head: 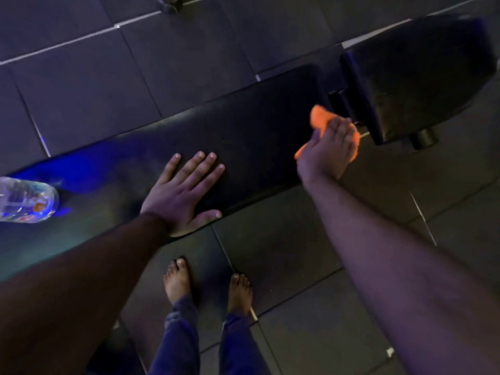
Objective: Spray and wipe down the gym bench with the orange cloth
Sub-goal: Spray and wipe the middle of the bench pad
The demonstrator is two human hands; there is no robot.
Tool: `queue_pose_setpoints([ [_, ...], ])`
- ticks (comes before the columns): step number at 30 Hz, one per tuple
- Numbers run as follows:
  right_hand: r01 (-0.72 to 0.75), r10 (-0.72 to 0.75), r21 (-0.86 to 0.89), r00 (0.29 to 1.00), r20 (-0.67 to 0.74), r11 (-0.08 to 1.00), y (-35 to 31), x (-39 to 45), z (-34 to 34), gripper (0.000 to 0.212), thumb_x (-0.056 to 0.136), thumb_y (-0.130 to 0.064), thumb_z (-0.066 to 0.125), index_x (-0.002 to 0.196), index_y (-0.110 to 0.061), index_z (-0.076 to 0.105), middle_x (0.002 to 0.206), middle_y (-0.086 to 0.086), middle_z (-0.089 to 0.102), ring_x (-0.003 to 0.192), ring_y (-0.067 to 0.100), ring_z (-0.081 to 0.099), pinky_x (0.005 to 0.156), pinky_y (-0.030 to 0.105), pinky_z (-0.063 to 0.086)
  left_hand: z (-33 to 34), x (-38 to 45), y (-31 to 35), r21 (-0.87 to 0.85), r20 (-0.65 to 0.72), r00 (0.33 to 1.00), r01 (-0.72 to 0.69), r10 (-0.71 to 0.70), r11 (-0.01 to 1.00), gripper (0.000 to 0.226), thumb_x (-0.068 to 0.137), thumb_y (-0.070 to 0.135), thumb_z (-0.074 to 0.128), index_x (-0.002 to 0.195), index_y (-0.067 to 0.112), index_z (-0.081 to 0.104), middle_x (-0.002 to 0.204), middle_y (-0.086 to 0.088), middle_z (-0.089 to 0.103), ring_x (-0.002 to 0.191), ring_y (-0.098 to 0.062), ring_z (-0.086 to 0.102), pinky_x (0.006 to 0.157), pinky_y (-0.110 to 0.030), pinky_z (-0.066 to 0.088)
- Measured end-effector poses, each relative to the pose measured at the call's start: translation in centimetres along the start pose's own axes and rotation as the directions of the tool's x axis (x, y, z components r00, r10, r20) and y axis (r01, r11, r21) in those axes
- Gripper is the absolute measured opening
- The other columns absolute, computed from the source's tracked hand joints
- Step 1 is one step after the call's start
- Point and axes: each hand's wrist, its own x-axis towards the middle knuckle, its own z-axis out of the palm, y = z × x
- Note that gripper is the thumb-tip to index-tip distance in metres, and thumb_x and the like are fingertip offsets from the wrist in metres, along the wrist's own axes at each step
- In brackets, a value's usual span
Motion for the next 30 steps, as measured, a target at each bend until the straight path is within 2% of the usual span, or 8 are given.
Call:
queue_pose_setpoints([
  [3,-0.058,0.058,0.015,0.998,-0.012,0.998,-0.5,-0.4,-0.1,0.062,0.111,-0.034,0.037,0.166,-0.009,0.027,0.176,0.013,0.021,0.163,0.034,0.017,0.131,0.052,0.012,-0.1,0.0,-0.1,-0.003,0.01,1.0,0.008,-0.008,1.0,0.101,0.098,0.087,0.029,0.175,0.026,0.009,0.184,-0.001,0.001,0.169,-0.023,0.0,0.134,-0.06,0.003],
  [8,0.103,-0.11,0.071,0.988,0.106,0.992,-1.4,-11.2,1.4,0.071,0.108,-0.036,0.039,0.169,-0.009,0.016,0.178,0.013,0.009,0.165,0.036,0.004,0.132,0.053,0.007,-0.7,0.0,0.1,0.01,0.03,1.0,0.004,-0.005,1.0,0.1,0.098,0.087,0.025,0.175,0.024,0.011,0.183,-0.006,0.009,0.169,-0.027,0.009,0.134,-0.061,0.005],
  [15,0.1,-0.097,-0.03,0.992,0.078,0.995,-2.2,2.9,0.4,0.065,0.112,-0.038,0.034,0.169,-0.012,0.017,0.178,0.01,0.015,0.164,0.032,0.011,0.131,0.053,0.01,-0.7,0.1,0.1,0.015,0.015,1.0,0.004,-0.004,1.0,0.102,0.097,0.09,0.025,0.175,0.025,0.01,0.183,-0.007,0.011,0.168,-0.026,0.009,0.134,-0.059,0.002],
  [18,0.085,-0.084,-0.018,0.996,0.035,0.996,-2.7,0.9,0.3,0.064,0.112,-0.038,0.034,0.168,-0.01,0.019,0.177,0.01,0.02,0.164,0.029,0.013,0.131,0.05,0.011,-0.9,0.2,0.4,0.007,0.017,1.0,0.005,-0.005,1.0,0.102,0.097,0.089,0.025,0.175,0.025,0.011,0.183,-0.007,0.011,0.168,-0.026,0.009,0.134,-0.059,0.0],
  [22,0.136,-0.134,-0.018,0.988,0.083,0.991,-1.3,-3.4,0.0,0.065,0.112,-0.036,0.038,0.168,-0.009,0.019,0.177,0.01,0.016,0.165,0.029,0.008,0.132,0.049,0.005,-0.9,0.2,0.3,-0.011,0.004,1.0,0.002,-0.002,1.0,0.102,0.098,0.089,0.026,0.175,0.025,0.01,0.183,-0.008,0.012,0.167,-0.028,0.013,0.134,-0.061,0.006],
  [25,0.068,-0.062,-0.06,0.992,0.107,0.996,-3.9,2.2,0.1,0.065,0.113,-0.036,0.036,0.167,-0.006,0.017,0.177,0.014,0.016,0.164,0.032,0.013,0.131,0.05,0.011,-0.9,0.1,0.5,-0.007,0.014,1.0,0.007,-0.007,1.0,0.107,0.095,0.092,0.027,0.175,0.024,0.012,0.183,-0.008,0.012,0.167,-0.028,0.013,0.133,-0.063,0.009],
  [28,-0.025,0.024,0.006,0.993,0.112,1.0,-8.4,8.6,0.4,0.065,0.114,-0.035,0.034,0.167,-0.003,0.017,0.176,0.017,0.019,0.162,0.033,0.019,0.131,0.047,0.016,-0.5,0.2,0.5,-0.015,-0.007,1.0,0.007,-0.007,1.0,0.111,0.092,0.095,0.029,0.175,0.024,0.014,0.183,-0.008,0.012,0.167,-0.027,0.012,0.133,-0.063,0.009],
  [30,-0.009,0.008,0.016,0.995,0.096,1.0,-9.6,9.3,0.5,0.064,0.114,-0.035,0.034,0.167,-0.004,0.018,0.175,0.016,0.021,0.162,0.032,0.021,0.13,0.046,0.017,-0.5,0.1,0.3,-0.018,-0.009,1.0,0.001,-0.001,1.0,0.111,0.092,0.095,0.03,0.175,0.024,0.012,0.183,-0.007,0.011,0.167,-0.027,0.01,0.133,-0.063,0.007],
])
